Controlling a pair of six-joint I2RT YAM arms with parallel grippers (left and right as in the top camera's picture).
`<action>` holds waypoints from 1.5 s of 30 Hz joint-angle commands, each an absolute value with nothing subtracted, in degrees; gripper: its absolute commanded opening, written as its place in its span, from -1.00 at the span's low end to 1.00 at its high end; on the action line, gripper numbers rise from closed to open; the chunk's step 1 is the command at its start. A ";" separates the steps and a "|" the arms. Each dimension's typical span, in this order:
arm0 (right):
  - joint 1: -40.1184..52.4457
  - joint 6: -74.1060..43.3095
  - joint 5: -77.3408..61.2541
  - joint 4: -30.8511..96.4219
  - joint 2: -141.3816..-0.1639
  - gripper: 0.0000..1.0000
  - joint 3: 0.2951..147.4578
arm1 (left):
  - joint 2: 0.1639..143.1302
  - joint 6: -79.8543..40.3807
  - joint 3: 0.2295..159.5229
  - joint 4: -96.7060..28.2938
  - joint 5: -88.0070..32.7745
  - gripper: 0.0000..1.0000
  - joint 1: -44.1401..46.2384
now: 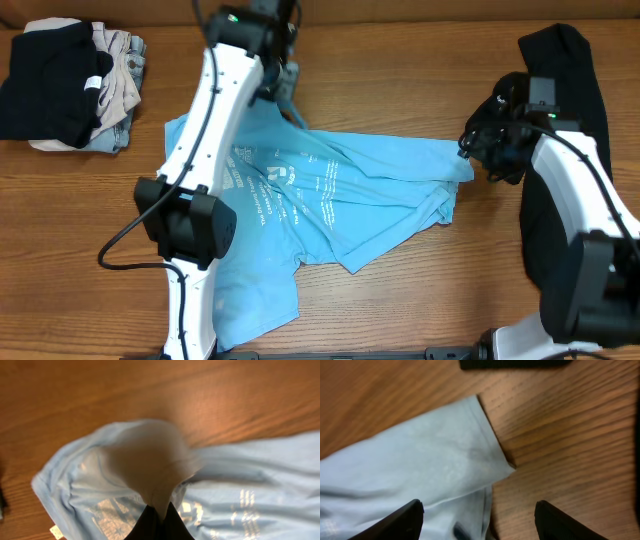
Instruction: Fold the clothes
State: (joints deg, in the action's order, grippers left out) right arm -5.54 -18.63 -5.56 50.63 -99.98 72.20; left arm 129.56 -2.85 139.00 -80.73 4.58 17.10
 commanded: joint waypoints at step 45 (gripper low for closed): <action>-5.34 -17.93 -4.40 66.41 -84.51 -0.92 92.66 | 109.45 -5.67 153.29 -82.11 1.96 -0.92 1.23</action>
State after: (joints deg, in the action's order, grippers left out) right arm -5.48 -18.59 -5.54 64.97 -85.34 91.94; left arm 111.07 -4.60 152.33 -81.80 1.67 1.61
